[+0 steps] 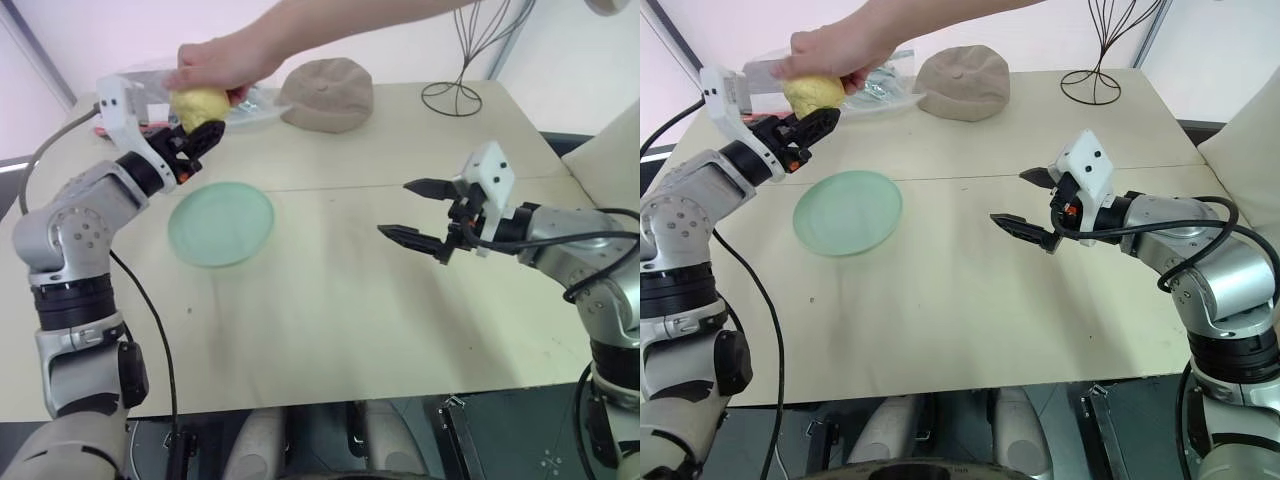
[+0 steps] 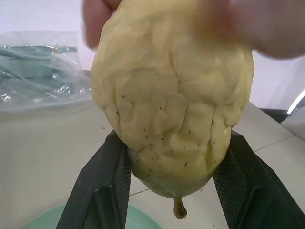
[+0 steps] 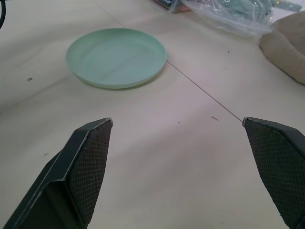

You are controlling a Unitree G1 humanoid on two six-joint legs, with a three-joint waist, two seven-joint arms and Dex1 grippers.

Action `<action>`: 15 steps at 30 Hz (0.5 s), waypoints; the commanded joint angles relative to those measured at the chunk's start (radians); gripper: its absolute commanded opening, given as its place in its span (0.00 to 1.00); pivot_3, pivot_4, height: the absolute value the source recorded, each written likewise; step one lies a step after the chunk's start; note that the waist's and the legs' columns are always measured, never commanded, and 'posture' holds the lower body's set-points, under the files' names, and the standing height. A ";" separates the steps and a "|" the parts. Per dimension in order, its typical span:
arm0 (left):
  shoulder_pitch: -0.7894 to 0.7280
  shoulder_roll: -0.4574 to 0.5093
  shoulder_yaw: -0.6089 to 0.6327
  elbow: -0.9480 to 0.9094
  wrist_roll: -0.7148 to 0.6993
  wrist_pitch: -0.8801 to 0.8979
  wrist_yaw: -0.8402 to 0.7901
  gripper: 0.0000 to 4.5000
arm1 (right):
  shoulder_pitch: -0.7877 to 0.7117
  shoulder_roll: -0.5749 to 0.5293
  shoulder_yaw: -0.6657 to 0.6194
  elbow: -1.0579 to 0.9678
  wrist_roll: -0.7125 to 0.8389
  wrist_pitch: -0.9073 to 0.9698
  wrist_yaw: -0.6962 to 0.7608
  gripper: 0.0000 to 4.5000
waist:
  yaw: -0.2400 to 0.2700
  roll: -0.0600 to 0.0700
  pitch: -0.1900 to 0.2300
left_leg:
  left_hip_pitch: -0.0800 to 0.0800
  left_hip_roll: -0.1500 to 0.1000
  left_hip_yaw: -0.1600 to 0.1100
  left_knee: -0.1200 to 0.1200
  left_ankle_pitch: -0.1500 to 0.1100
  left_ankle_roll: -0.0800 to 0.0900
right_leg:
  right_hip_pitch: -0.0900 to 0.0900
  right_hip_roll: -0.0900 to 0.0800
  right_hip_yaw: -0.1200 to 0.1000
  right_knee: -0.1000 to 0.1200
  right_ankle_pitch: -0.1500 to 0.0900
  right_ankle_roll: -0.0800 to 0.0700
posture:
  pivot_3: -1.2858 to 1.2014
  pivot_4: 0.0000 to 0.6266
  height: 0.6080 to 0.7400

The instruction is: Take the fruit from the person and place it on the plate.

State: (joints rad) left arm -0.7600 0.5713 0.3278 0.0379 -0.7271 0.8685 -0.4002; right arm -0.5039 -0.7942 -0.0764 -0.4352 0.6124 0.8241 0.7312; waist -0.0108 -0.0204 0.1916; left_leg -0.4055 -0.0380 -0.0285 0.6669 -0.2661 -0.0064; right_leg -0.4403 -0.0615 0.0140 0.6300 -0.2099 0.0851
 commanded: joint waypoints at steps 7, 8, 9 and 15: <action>0.086 0.172 -0.038 -0.058 0.043 0.051 -0.131 0.42 | -0.001 -0.008 -0.030 -0.036 0.010 -0.004 0.000 1.00 | -0.002 0.000 0.000 | 0.000 0.000 0.000 0.000 0.000 0.000 | 0.000 0.000 0.000 0.000 0.000 0.000 | 0.52 0.24 1.00; 0.097 0.190 -0.049 -0.047 0.058 0.054 -0.135 0.42 | 0.001 -0.007 -0.030 -0.037 0.010 -0.004 0.000 1.00 | -0.001 0.000 0.000 | 0.000 0.000 0.000 0.000 0.000 0.000 | 0.000 0.000 0.000 0.000 0.000 0.000 | 0.52 0.24 1.00; 0.107 0.209 -0.065 -0.037 0.071 0.065 -0.143 0.42 | 0.003 -0.006 -0.030 -0.038 0.011 -0.004 -0.001 1.00 | -0.001 0.000 0.000 | 0.000 0.000 0.000 0.000 0.000 0.000 | 0.000 0.000 0.000 0.000 0.000 0.000 | 0.52 0.24 1.00; 0.152 0.285 -0.195 0.010 0.173 0.032 -0.252 0.42 | 0.010 0.002 -0.023 -0.042 0.010 -0.006 -0.005 1.00 | 0.001 0.000 0.000 | 0.000 0.000 0.000 0.000 0.000 0.000 | 0.000 0.000 0.000 0.000 0.000 0.000 | 0.52 0.24 1.00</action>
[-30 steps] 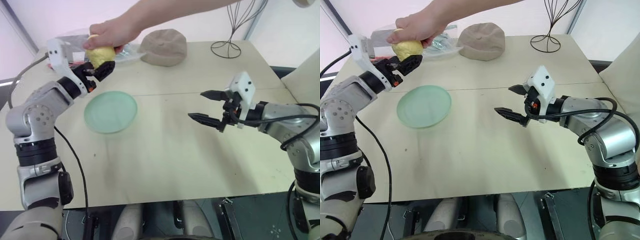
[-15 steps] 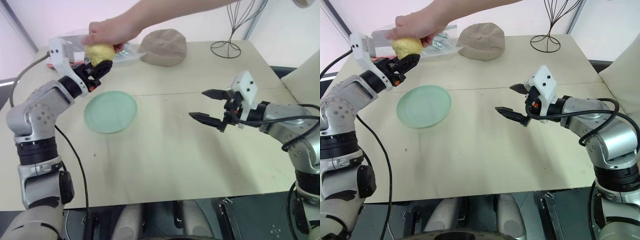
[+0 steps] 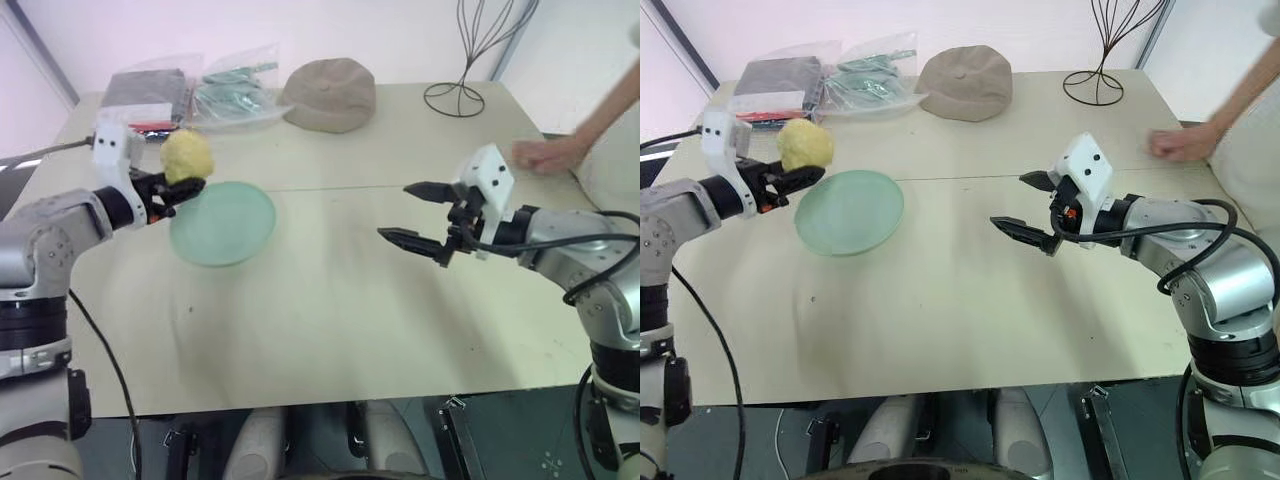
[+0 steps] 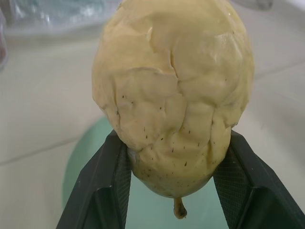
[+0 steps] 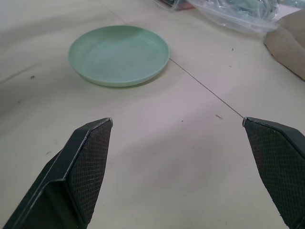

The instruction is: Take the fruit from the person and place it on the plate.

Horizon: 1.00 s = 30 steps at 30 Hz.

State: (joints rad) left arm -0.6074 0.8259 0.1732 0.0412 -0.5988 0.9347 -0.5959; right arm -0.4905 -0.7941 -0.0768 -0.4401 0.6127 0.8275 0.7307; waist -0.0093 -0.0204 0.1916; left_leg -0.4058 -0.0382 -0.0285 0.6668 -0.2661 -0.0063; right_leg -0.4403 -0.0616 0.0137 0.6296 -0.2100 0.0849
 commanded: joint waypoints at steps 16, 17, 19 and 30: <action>0.038 -0.004 -0.219 0.162 0.256 -0.218 -0.235 0.74 | 0.021 0.014 -0.035 -0.078 0.027 0.019 -0.040 1.00 | -0.002 0.000 0.000 | 0.000 0.001 0.000 0.000 0.000 0.000 | -0.001 -0.001 0.001 0.000 0.000 0.000 | 0.52 0.24 1.00; 0.037 -0.004 -0.223 0.169 0.263 -0.224 -0.242 0.85 | 0.023 0.014 -0.036 -0.080 0.028 0.020 -0.042 1.00 | -0.002 0.000 0.000 | 0.000 0.001 0.000 0.000 0.000 0.000 | -0.001 -0.001 0.001 0.000 0.000 0.000 | 0.52 0.24 1.00; 0.033 -0.007 -0.225 0.179 0.275 -0.231 -0.252 0.99 | 0.025 0.012 -0.037 -0.083 0.032 0.021 -0.047 1.00 | -0.001 0.000 0.000 | 0.000 0.001 0.000 0.000 0.000 0.000 | -0.001 -0.001 0.001 0.000 0.000 0.000 | 0.52 0.24 1.00; 0.026 0.027 -0.074 0.082 0.202 -0.157 -0.267 0.99 | 0.029 0.010 -0.032 -0.082 0.038 0.014 -0.053 1.00 | -0.003 0.000 0.000 | -0.001 0.001 0.000 0.000 0.000 0.000 | -0.001 -0.001 0.001 0.000 0.000 0.000 | 0.52 0.24 1.00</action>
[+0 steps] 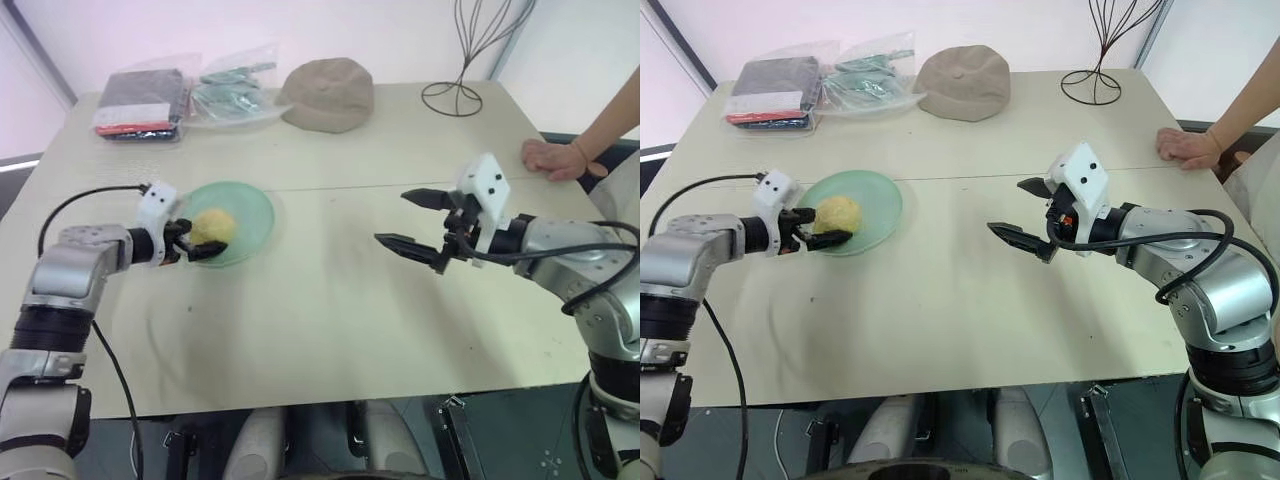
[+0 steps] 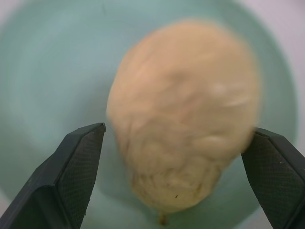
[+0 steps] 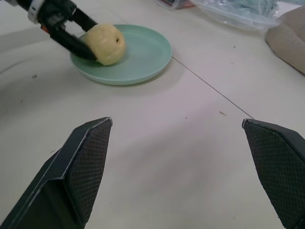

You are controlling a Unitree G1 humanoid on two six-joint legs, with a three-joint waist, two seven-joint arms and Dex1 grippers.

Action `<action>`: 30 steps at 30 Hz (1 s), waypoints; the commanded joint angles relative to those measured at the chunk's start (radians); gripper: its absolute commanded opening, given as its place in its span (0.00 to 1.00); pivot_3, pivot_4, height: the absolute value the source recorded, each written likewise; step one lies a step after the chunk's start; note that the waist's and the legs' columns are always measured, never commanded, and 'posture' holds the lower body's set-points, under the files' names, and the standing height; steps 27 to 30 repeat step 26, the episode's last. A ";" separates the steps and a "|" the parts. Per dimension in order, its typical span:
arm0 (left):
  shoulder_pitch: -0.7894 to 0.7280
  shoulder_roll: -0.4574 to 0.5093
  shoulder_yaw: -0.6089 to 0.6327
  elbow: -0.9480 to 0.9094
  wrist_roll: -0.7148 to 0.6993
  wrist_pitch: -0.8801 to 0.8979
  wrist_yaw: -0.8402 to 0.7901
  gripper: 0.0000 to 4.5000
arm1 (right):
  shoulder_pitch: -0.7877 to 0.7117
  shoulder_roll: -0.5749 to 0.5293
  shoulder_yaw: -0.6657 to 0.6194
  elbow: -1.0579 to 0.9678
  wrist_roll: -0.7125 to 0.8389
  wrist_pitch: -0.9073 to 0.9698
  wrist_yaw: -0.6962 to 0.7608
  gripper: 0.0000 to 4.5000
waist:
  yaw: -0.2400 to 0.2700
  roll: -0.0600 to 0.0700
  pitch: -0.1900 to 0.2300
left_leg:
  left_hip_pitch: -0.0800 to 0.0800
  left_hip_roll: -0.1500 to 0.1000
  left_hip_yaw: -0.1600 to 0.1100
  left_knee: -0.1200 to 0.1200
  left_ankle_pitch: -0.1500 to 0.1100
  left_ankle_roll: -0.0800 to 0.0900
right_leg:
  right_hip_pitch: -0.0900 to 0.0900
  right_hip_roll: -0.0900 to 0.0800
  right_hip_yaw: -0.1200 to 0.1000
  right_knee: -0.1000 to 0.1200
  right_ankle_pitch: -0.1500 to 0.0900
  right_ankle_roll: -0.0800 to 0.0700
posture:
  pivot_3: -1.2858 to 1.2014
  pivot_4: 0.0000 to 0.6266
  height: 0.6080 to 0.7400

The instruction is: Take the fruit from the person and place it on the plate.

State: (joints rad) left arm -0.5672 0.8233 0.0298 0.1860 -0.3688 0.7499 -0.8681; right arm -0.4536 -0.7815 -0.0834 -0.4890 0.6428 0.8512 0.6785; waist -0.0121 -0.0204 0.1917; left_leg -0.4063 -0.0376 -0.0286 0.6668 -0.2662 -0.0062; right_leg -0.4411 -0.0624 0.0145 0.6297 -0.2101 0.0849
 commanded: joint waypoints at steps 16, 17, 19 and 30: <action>0.353 0.261 0.552 -0.446 -0.306 0.184 -0.197 0.99 | -0.053 -0.014 0.007 0.037 -0.017 -0.053 0.077 1.00 | -0.002 0.000 0.000 | 0.000 0.001 0.000 -0.001 0.000 0.000 | 0.000 0.000 0.000 0.000 -0.002 -0.003 | 0.52 0.24 1.00; 0.377 0.274 0.580 -0.444 -0.304 0.180 -0.207 0.99 | -0.055 -0.013 0.007 0.040 -0.016 -0.053 0.082 1.00 | -0.002 0.000 0.000 | 0.000 0.001 0.000 -0.001 0.000 0.000 | 0.000 0.000 0.000 0.000 -0.002 -0.004 | 0.52 0.24 1.00; 0.428 0.294 0.626 -0.440 -0.295 0.162 -0.231 0.99 | -0.061 -0.011 0.008 0.047 -0.013 -0.053 0.094 1.00 | -0.001 0.000 0.000 | 0.000 0.001 0.000 -0.001 0.000 0.000 | 0.000 0.000 0.000 0.000 -0.002 -0.004 | 0.52 0.24 1.00; 0.509 0.310 0.667 -0.404 -0.263 0.085 -0.252 0.99 | -0.090 -0.003 0.028 0.073 -0.019 -0.058 0.127 1.00 | 0.000 0.000 0.000 | 0.001 0.001 0.000 -0.001 0.000 0.000 | 0.000 0.000 0.000 -0.001 -0.003 -0.004 | 0.52 0.24 1.00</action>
